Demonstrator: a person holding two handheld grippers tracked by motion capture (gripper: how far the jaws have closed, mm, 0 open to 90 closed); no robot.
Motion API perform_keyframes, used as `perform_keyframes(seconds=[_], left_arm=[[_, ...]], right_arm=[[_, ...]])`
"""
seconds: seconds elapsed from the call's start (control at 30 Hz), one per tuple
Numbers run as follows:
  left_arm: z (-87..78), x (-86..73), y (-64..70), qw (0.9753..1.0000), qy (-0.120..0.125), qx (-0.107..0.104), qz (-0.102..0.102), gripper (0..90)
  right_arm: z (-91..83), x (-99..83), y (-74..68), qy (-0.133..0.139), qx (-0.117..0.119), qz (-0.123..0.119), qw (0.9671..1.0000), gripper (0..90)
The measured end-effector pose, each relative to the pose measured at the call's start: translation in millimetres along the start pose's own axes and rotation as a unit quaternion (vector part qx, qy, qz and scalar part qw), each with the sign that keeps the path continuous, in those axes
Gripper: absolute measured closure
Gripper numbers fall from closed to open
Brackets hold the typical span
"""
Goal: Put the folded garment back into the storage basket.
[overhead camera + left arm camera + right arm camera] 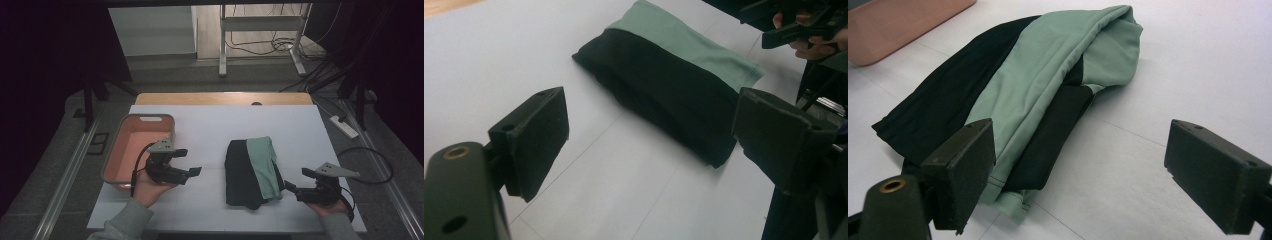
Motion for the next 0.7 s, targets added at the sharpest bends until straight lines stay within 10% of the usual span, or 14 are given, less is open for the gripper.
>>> perform_keyframes(seconds=[0.7], left_arm=[[32.2, 28.3, 8.4, 0.9999, -0.014, -0.002, -0.006, 13.5]], right_arm=[[-0.9, -1.6, 2.6, 0.01, 0.009, 0.011, 0.9999, 13.8]])
Point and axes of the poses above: each handheld gripper's, and its own axes: z roughly forward along the jaws, x roughly out of its top, y roughly to its right, the point moved 1 cm from there along z, roughly forward along the jaws, and after that the axes turned 15 degrees about x, right-handed, at the moved point
